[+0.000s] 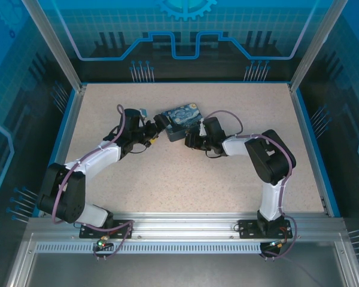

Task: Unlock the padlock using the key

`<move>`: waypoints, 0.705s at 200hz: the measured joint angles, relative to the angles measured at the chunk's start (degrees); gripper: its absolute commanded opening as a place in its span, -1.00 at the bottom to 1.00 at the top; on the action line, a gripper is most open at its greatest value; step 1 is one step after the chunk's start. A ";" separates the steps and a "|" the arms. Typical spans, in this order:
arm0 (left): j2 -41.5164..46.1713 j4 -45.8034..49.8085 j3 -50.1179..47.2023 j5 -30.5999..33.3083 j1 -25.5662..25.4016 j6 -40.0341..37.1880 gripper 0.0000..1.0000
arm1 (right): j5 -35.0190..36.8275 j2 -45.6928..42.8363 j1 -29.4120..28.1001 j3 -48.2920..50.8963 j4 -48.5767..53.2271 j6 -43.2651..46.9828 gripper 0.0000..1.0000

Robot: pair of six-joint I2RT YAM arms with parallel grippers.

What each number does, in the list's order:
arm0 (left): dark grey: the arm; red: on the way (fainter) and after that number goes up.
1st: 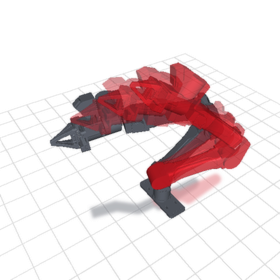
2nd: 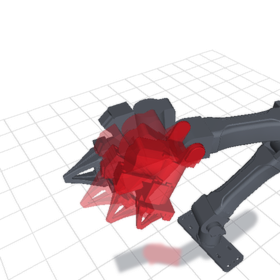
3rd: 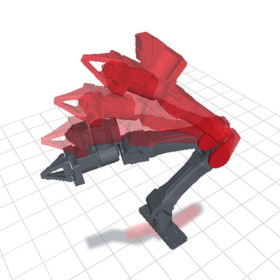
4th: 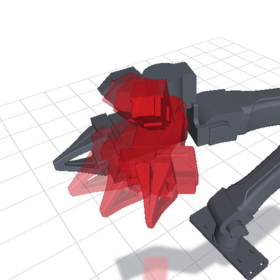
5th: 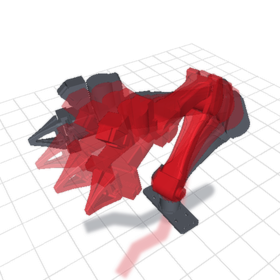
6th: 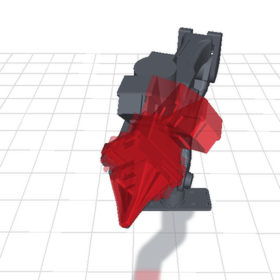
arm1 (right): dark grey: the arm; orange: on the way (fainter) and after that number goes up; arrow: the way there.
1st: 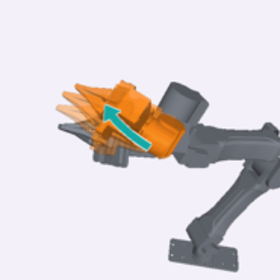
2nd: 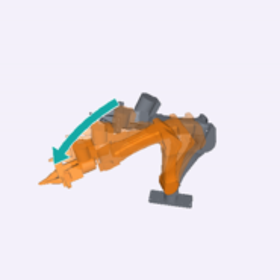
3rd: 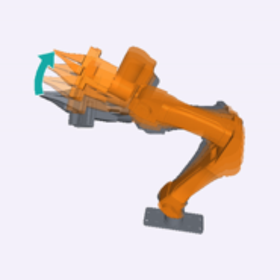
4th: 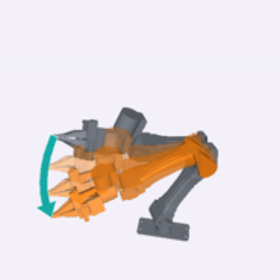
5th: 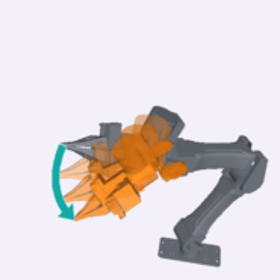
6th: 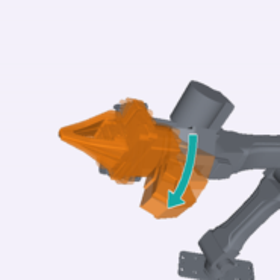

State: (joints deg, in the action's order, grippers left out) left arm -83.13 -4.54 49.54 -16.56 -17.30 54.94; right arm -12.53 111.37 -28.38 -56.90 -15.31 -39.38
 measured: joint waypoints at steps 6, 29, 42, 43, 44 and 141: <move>0.00 0.00 0.00 0.00 0.02 0.00 0.98 | 0.26 0.11 -0.13 -0.22 0.28 0.26 -0.15; 0.00 0.00 0.00 -0.02 0.11 0.09 0.98 | 0.85 0.61 -0.55 -1.20 1.14 1.09 -0.17; 0.00 -0.02 0.00 -0.04 0.28 0.15 0.98 | 1.22 1.03 -0.79 -1.79 1.44 1.51 -0.18; 0.00 -0.02 0.00 -0.04 0.28 0.17 0.98 | 1.25 1.05 -0.81 -1.81 1.44 1.53 -0.18; 0.00 -0.02 0.00 -0.04 0.31 0.17 0.98 | 1.27 1.07 -0.83 -1.84 1.46 1.53 -0.18; 0.00 -0.50 0.00 -0.26 0.74 0.59 0.98 | 2.89 1.46 -0.98 -2.08 1.88 2.60 -0.48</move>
State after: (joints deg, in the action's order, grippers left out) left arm -83.13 -5.04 49.54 -16.82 -16.56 55.53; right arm -9.65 112.84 -29.36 -58.98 -13.43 -36.77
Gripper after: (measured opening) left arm 0.989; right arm 0.304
